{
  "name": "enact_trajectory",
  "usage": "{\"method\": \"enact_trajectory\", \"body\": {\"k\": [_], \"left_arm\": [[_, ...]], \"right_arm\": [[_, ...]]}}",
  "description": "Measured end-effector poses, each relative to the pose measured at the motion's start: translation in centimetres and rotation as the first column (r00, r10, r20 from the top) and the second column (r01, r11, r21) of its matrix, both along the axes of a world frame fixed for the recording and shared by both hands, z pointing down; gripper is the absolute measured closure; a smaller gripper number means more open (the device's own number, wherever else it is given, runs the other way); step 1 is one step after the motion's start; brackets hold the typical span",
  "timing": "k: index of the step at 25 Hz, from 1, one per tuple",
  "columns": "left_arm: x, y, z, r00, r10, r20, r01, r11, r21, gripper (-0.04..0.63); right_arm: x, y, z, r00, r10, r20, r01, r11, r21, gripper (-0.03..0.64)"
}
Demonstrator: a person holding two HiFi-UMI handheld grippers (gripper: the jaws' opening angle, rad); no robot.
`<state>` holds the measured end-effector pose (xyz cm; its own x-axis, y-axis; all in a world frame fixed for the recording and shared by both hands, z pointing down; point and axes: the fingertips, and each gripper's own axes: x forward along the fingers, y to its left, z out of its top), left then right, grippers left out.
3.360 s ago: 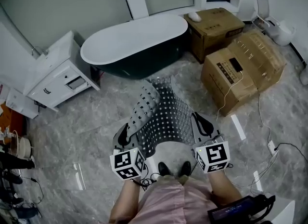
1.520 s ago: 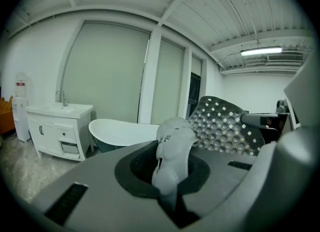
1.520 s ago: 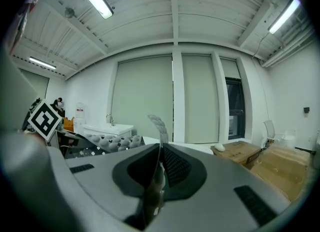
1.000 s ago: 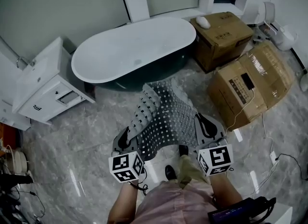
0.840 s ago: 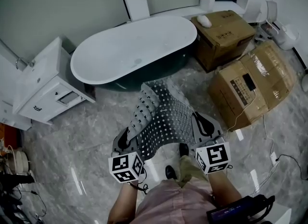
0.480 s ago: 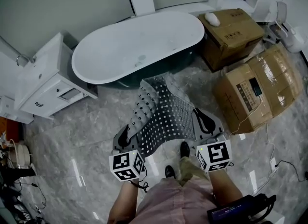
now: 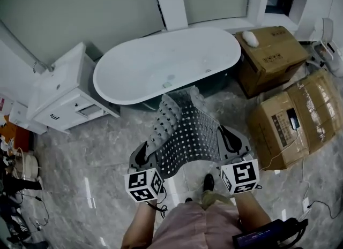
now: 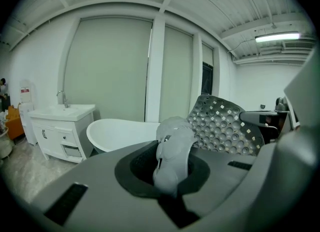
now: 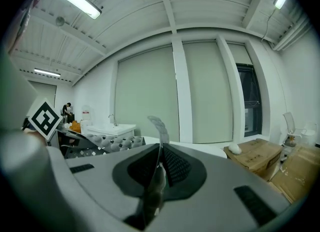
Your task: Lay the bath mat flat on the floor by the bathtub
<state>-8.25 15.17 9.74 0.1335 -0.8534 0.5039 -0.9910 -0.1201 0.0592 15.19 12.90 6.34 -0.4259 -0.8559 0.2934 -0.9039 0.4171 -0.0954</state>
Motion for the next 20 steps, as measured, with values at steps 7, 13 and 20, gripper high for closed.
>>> {"method": "enact_trajectory", "body": {"k": [7,13,20], "left_arm": [[0.5,-1.6,-2.1,0.998,-0.056,0.012,0.055,0.995,0.082,0.557],[0.0,-2.5,-2.5,0.995,-0.089,0.040,0.085,0.992,0.098,0.557],[-1.9,-3.7,-0.8,0.993,-0.109,0.041,0.107,0.992,0.065,0.557]], "right_arm": [[1.0,-1.9,-1.8,0.998,-0.056,0.009,0.055,0.996,0.074,0.588],[1.2,-3.8,-1.6,0.998,-0.067,0.019,0.065,0.995,0.078,0.588],[-0.4,-5.7,-0.2,0.997,-0.082,0.008,0.081,0.995,0.050,0.588]]}}
